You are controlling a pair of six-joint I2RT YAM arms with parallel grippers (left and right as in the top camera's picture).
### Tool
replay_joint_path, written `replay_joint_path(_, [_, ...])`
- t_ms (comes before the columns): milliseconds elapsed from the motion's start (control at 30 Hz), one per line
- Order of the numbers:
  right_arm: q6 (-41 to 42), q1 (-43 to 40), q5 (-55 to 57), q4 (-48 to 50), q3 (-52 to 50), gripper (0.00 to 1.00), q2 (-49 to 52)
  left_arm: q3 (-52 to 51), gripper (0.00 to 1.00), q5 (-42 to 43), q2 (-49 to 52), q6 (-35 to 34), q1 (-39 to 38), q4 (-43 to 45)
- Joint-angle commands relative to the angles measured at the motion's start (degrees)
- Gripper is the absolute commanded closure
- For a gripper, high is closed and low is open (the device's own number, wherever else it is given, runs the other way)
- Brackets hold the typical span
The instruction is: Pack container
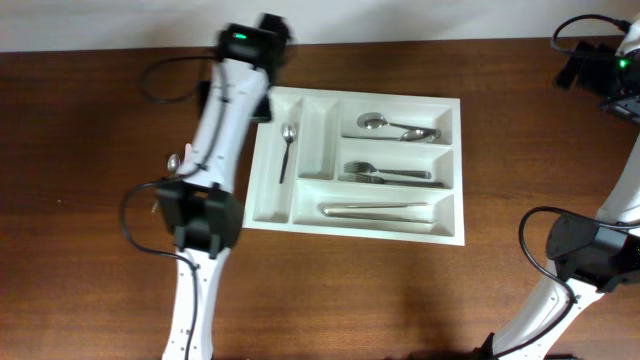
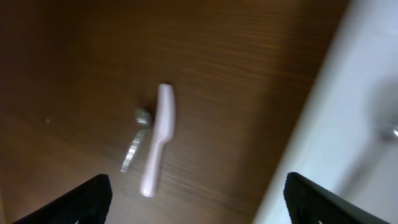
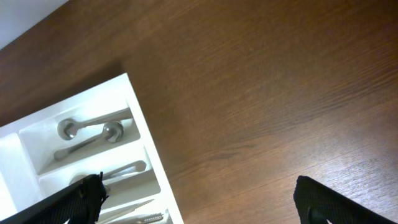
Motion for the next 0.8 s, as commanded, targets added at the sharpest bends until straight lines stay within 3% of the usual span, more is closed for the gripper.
replay_joint_path(0, [0.3, -0.1, -0.6, -0.3, -0.4, 0.01, 0.4, -0.3, 0.09, 2.0, -1.1, 0.5, 5.8, -0.2])
replay_joint_path(67, [0.3, -0.1, -0.6, -0.3, -0.4, 0.01, 0.4, -1.5, 0.11, 2.3, -1.1, -0.9, 8.5, 0.1])
replay_joint_path(100, [0.3, -0.1, -0.6, -0.3, -0.4, 0.01, 0.4, -2.2, 0.2, 2.4, -1.1, -0.9, 9.9, 0.4])
replay_joint_path(200, [0.3, -0.1, -0.6, -0.3, -0.4, 0.02, 0.4, -4.2, 0.25, 2.6, -1.1, -1.0, 12.4, 1.1])
replay_joint_path(467, [0.3, -0.1, -0.5, -0.3, -0.4, 0.01, 0.4, -13.2, 0.24, 2.7, -1.1, -11.4, 15.0, 3.8])
replay_joint_path(767, [0.3, -0.1, -0.5, -0.3, -0.4, 0.01, 0.4, -23.5, 0.24, 2.8, -1.1, -11.9, 15.5, 12.6])
